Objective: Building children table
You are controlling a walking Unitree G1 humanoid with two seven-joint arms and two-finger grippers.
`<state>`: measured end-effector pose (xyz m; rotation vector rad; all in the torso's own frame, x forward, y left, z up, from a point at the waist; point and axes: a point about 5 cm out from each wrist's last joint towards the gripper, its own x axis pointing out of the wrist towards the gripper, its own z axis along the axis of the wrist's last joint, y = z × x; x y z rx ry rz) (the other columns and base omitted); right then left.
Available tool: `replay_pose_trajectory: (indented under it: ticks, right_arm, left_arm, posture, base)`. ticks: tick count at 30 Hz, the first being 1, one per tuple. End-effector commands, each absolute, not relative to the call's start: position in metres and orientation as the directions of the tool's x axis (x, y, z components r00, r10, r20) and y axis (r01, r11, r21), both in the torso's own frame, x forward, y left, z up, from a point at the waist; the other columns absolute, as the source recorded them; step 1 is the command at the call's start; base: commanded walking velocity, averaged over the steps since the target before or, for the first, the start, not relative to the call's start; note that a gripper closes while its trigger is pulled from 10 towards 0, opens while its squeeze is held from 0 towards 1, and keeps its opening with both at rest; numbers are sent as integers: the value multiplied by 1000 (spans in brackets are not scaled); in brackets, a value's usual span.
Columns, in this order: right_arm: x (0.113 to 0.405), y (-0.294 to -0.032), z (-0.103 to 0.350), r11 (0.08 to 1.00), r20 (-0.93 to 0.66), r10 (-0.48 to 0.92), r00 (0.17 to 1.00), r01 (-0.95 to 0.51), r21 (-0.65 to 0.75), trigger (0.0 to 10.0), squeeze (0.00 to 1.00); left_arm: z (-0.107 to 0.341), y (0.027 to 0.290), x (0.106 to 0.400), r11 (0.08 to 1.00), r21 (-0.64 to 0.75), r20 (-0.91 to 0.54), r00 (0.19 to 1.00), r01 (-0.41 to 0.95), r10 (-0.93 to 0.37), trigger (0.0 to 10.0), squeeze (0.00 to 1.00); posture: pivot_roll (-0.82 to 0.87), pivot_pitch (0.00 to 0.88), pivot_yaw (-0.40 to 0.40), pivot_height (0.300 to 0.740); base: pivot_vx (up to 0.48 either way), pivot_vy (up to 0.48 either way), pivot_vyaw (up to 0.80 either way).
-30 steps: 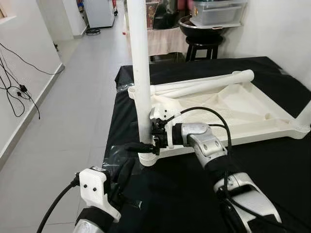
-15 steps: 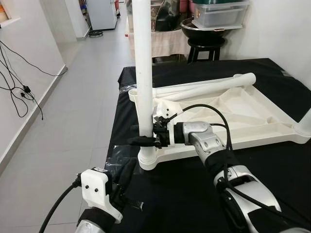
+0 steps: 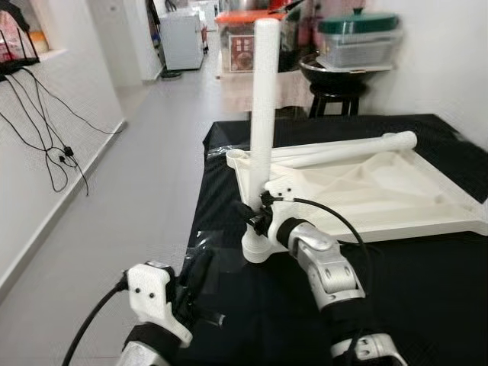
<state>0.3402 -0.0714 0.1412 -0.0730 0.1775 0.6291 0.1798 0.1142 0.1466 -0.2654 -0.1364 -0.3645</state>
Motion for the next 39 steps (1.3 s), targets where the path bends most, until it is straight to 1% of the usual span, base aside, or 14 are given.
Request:
replay_pose_trajectory:
  ticks: [1,8,9,10,11,12,13,14,16,18,23,24,34,39]
  right_arm:
    - [333,-69,124,797,-273,589,761,-602,42,10000,1000]
    - [328,-59,139,632,-189,772,607,-766,119,10000,1000]
    - [330,-60,146,551,-152,832,534,-828,103,10000,1000]
    - [333,-61,152,470,-125,880,458,-878,92,10000,365]
    - [334,-63,156,415,-109,908,405,-906,84,10000,365]
    - [334,-63,156,415,-109,908,405,-906,84,10000,365]
    - [336,-65,159,356,-106,932,347,-931,78,10000,0]
    - [336,-65,159,356,-106,932,347,-931,78,10000,0]
    - [338,-67,161,252,-135,961,241,-965,68,10000,0]
    - [343,-67,158,222,-202,956,213,-975,19,10000,0]
    - [354,-61,168,237,-176,958,226,-971,42,10000,0]
    - [356,-58,172,233,-161,962,223,-971,48,0,0]
    - [359,-63,170,168,-163,974,157,-984,54,0,0]
    - [357,-72,156,229,-193,957,217,-972,43,0,0]
  left_arm:
    - [146,115,181,907,-232,182,932,350,-313,10000,0]
    - [146,114,182,908,-231,187,932,349,-311,10000,0]
    - [147,114,182,907,-231,188,931,351,-312,10000,0]
    - [147,113,183,906,-232,189,930,353,-314,10000,0]
    - [147,113,182,906,-232,189,930,354,-316,10000,0]
    - [147,113,182,906,-232,189,930,354,-316,10000,0]
    - [148,113,182,905,-232,189,929,356,-317,10000,0]
    - [148,113,182,905,-232,189,929,356,-317,10000,0]
    - [148,112,182,905,-232,190,929,357,-317,10000,0]
    - [148,112,182,904,-234,189,929,357,-318,10000,0]
    - [149,110,181,904,-233,188,929,358,-319,10000,0]
    - [149,110,180,904,-232,188,929,358,-319,10000,0]
    - [150,108,177,903,-239,183,929,358,-320,10000,0]
    - [150,109,176,900,-244,179,929,361,-324,10000,0]
  posture:
    - [-25,0,6,740]
    - [-23,0,3,740]
    - [-20,0,2,740]
    - [-17,2,3,740]
    - [-16,0,2,740]
    - [-16,0,2,740]
    - [-14,1,2,740]
    - [-14,1,2,740]
    - [-9,3,3,740]
    - [-4,2,4,740]
    - [10,4,0,740]
    - [13,7,-1,740]
    - [8,26,3,740]
    - [-12,36,16,740]
  base:
    - [0,0,0]
    - [0,0,0]
    - [0,0,0]
    - [0,0,0]
    - [0,0,0]
    - [0,0,0]
    - [0,0,0]
    - [0,0,0]
    - [0,0,0]
    - [0,0,0]
    - [0,0,0]
    - [0,0,0]
    - [0,0,0]
    - [0,0,0]
